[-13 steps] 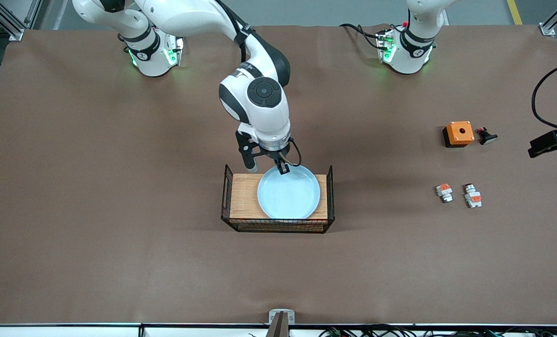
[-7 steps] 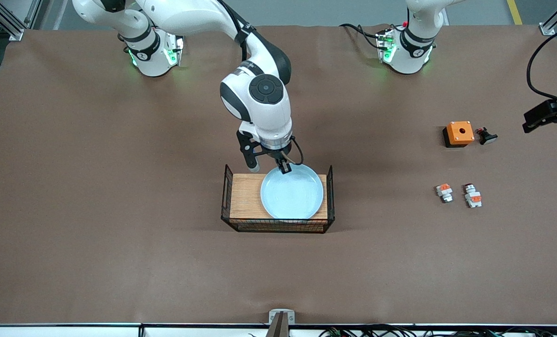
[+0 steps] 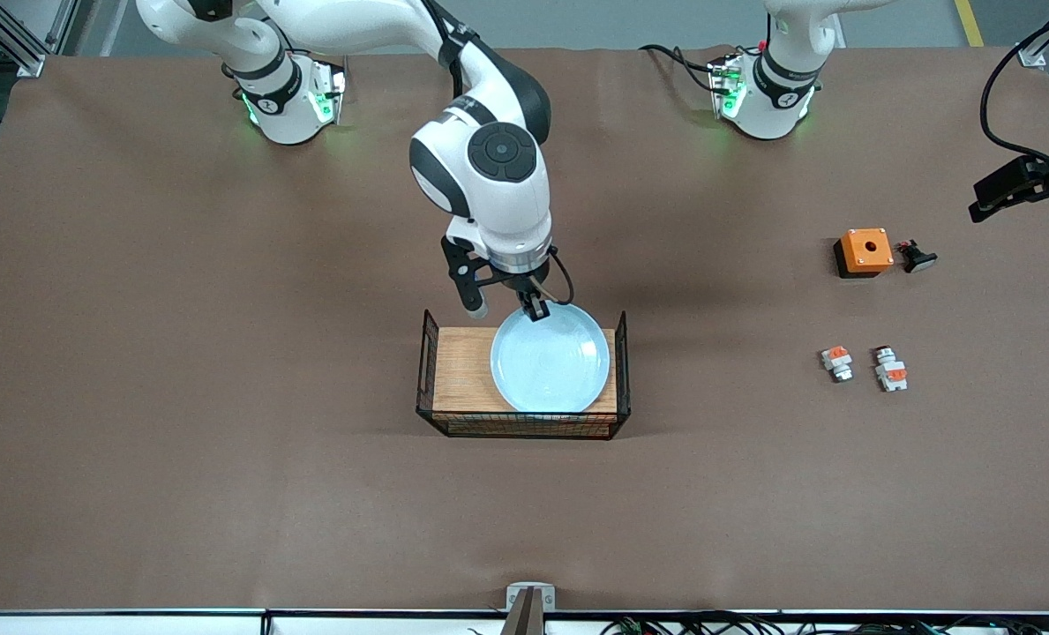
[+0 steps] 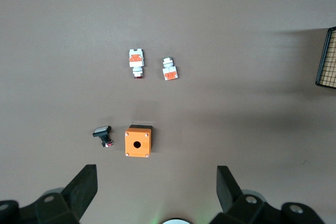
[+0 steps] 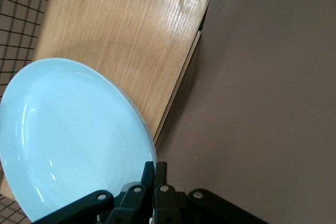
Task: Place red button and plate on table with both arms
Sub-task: 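Raise the left gripper away while the right gripper lifts the plate, then carry the blue plate out of the tray with the right gripper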
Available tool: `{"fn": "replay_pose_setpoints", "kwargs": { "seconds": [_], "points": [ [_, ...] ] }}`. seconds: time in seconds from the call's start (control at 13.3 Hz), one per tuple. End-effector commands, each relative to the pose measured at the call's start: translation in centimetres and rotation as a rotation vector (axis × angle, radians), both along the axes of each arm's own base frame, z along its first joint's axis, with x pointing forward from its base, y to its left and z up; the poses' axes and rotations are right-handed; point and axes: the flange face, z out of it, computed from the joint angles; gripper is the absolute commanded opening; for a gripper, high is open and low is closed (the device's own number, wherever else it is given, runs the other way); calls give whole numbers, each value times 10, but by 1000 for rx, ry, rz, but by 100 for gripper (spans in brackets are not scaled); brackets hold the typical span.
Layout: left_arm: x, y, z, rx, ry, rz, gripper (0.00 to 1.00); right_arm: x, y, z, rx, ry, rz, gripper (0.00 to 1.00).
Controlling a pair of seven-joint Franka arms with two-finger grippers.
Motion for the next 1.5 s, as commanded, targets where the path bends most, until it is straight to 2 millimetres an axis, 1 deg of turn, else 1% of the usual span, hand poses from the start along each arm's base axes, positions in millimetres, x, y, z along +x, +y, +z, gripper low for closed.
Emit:
{"fn": "replay_pose_setpoints", "kwargs": {
  "seconds": [0.0, 0.15, 0.3, 0.38, 0.45, 0.53, 0.67, 0.75, 0.82, 0.9, 0.97, 1.05, 1.2, 1.27, 1.43],
  "points": [
    [-5, -5, -5, -18, 9, -16, 100, -9, -9, 34, -18, 25, 27, 0],
    [-3, -6, -9, -17, 16, -18, 100, -21, -17, 65, -33, 45, 39, 0],
    [0, -4, -16, -18, 29, -13, 100, -38, -27, 99, -55, 75, 105, 0],
    [0, -3, -16, -17, 29, -12, 100, -45, -38, 118, -66, 98, 140, 0],
    [0, -4, -16, -17, 29, -13, 100, -49, -54, 137, -70, 130, 175, 0],
    [1, -4, -17, -17, 28, -15, 100, -48, -77, 156, -70, 156, 219, 0],
    [2, -7, -22, -17, 32, -15, 100, -41, -137, 196, -75, 192, 346, 0],
    [2, -9, -22, -17, 34, -18, 100, -35, -171, 210, -80, 217, 424, 0],
    [2, -10, -22, -17, 34, -21, 100, -29, -203, 219, -80, 243, 502, 0],
    [2, -10, -22, -17, 32, -21, 100, -18, -244, 228, -70, 258, 574, 0],
    [2, -11, -22, -17, 31, -23, 100, -5, -285, 231, -53, 262, 635, 0],
    [3, -12, -22, -17, 28, -24, 100, 7, -325, 229, -36, 264, 686, 0],
    [3, -16, -22, -15, 25, -32, 100, 32, -408, 212, 4, 269, 797, 0],
    [4, -15, -22, -15, 26, -31, 100, 41, -440, 199, 18, 262, 852, 0],
    [4, -15, -23, -14, 28, -31, 100, 54, -487, 162, 27, 232, 953, 0]
  ]
}}
